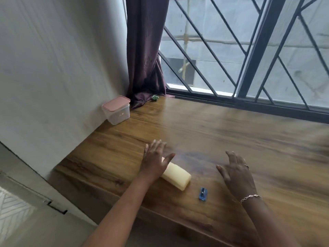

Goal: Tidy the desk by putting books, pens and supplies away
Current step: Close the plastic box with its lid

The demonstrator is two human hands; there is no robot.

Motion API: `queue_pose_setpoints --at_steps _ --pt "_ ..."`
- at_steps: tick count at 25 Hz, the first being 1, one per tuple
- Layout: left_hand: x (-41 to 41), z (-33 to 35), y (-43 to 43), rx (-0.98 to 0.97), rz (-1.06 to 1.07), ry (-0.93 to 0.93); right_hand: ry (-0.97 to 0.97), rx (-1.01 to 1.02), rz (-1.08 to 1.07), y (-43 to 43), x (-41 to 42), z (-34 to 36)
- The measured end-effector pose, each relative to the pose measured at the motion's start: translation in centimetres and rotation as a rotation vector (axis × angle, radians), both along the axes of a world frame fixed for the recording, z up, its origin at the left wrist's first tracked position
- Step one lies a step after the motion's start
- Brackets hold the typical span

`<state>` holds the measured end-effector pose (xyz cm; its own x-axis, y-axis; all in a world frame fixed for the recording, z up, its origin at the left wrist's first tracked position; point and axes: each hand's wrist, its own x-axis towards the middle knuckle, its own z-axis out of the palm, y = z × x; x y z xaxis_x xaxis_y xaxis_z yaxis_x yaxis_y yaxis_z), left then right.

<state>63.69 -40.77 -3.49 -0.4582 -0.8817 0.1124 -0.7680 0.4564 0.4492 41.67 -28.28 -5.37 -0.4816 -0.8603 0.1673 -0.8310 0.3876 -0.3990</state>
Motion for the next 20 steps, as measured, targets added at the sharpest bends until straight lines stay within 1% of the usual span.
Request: queue_pose_setpoints --at_steps 2,5,8,12,14,16,20 --pt "1.3 -0.3 -0.5 0.0 -0.021 0.019 -0.025 -0.003 -0.015 -0.2 1.3 -0.2" --pt "3.3 0.0 -2.2 -0.047 0.01 0.17 -0.017 0.001 -0.01 -0.5 2.9 -0.5" --pt "5.3 0.7 -5.3 -0.149 0.177 0.328 0.003 -0.011 -0.012 -0.7 4.2 0.0" --pt "7.5 1.5 -10.8 -0.256 0.406 0.432 0.031 -0.043 -0.018 -0.7 5.1 0.9" --pt "8.4 2.2 -13.7 -0.245 0.486 0.467 0.038 -0.013 -0.02 -0.6 5.5 1.4" --pt "8.8 2.8 -16.1 -0.206 0.51 0.438 0.069 0.001 -0.035 -0.4 5.4 1.6" --pt "8.8 3.4 -19.7 -0.249 0.432 0.235 0.134 0.017 -0.082 0.2 4.6 1.0"
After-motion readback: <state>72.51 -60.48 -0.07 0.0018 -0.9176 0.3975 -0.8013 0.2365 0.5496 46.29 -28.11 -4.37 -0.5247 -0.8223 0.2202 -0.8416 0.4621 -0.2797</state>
